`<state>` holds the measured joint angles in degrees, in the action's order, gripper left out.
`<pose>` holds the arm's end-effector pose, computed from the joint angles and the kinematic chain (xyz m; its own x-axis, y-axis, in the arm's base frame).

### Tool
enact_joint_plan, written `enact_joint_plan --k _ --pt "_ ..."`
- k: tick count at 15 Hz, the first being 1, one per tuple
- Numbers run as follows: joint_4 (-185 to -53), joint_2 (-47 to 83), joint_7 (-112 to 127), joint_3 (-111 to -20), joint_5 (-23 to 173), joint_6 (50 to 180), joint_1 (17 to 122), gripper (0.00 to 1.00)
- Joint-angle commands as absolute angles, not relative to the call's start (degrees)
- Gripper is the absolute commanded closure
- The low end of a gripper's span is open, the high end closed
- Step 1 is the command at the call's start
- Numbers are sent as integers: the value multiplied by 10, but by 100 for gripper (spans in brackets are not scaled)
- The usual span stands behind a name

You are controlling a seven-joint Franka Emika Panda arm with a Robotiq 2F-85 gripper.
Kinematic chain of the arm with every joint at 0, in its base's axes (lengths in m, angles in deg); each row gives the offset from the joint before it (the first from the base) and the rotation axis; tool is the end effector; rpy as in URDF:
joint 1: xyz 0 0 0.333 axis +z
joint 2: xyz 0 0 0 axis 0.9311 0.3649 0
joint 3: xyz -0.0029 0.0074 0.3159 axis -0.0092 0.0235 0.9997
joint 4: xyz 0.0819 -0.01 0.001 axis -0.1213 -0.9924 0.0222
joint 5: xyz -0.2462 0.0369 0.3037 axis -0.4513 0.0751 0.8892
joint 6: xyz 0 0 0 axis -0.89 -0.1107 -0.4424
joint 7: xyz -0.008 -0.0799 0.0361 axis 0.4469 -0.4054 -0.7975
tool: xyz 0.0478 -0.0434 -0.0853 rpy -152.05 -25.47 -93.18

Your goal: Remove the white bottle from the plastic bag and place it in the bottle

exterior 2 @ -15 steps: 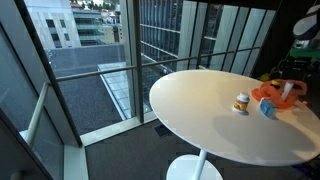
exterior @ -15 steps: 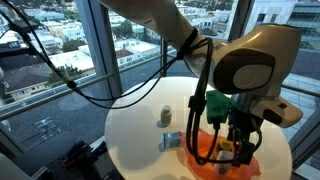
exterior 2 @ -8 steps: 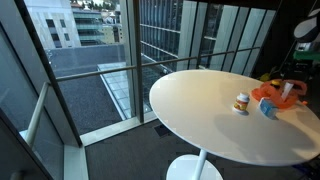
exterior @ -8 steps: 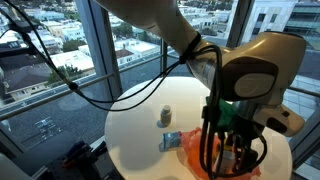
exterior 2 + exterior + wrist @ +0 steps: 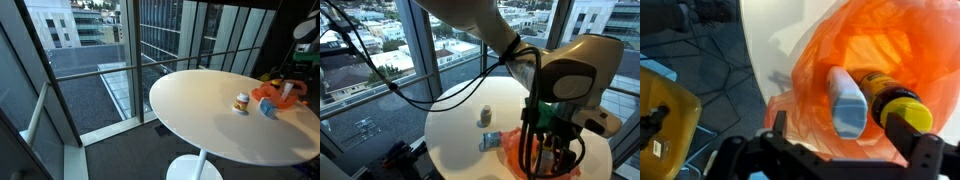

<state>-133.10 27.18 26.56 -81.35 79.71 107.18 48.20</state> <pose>0.4906 -0.3951 0.2845 0.4439 -0.8960 -0.0118 -0.8864 -0.4410 0.1408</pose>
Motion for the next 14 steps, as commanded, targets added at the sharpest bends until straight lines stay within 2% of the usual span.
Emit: enact_joint_plan --k 1,5,6,7,9,14 --pt "-1333 276 254 -818 805 1084 481 0" --pt "-1332 285 255 -817 809 1094 479 0" --pt "-1332 287 256 -818 809 1098 479 6" --pt "-1331 290 257 -818 809 1101 480 26" --pt "-1331 295 261 -818 810 1105 481 32" --pt "-1339 292 264 -818 808 1107 485 71"
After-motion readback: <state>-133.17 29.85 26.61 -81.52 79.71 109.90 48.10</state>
